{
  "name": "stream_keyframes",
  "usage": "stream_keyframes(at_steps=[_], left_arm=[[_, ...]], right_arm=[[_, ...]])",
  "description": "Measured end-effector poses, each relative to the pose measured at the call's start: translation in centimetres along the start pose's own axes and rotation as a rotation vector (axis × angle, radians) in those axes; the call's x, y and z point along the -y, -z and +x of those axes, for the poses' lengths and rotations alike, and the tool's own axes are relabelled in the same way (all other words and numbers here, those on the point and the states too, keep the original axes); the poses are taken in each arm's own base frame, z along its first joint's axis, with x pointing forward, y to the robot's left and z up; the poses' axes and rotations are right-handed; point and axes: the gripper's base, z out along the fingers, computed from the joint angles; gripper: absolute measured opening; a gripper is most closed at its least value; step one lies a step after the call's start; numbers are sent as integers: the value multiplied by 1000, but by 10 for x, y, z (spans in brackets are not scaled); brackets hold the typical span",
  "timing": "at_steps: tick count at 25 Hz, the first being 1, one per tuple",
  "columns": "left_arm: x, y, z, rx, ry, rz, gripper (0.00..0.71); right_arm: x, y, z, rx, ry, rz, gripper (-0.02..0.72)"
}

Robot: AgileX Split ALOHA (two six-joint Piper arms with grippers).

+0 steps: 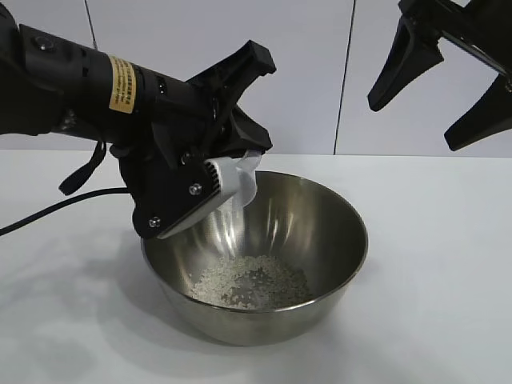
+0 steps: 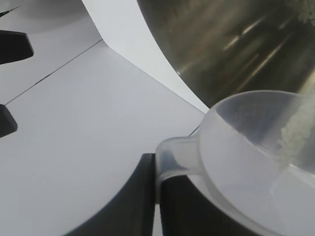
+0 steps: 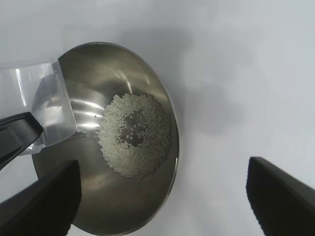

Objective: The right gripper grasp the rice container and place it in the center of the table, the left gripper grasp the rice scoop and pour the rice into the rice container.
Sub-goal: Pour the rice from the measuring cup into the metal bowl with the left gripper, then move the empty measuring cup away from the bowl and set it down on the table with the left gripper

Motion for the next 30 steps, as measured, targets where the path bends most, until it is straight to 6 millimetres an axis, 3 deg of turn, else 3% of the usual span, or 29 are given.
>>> stream_keyframes(at_steps=[17, 24, 30], left_arm=[[-7, -3, 9, 5, -65, 10, 9], [-15, -2, 17, -68, 281, -91, 9], [-14, 1, 27, -193, 728, -204, 9]], right_arm=[[0, 0, 0, 0, 0, 0, 631], [0, 0, 0, 0, 0, 0, 631], [0, 0, 0, 0, 0, 0, 631]])
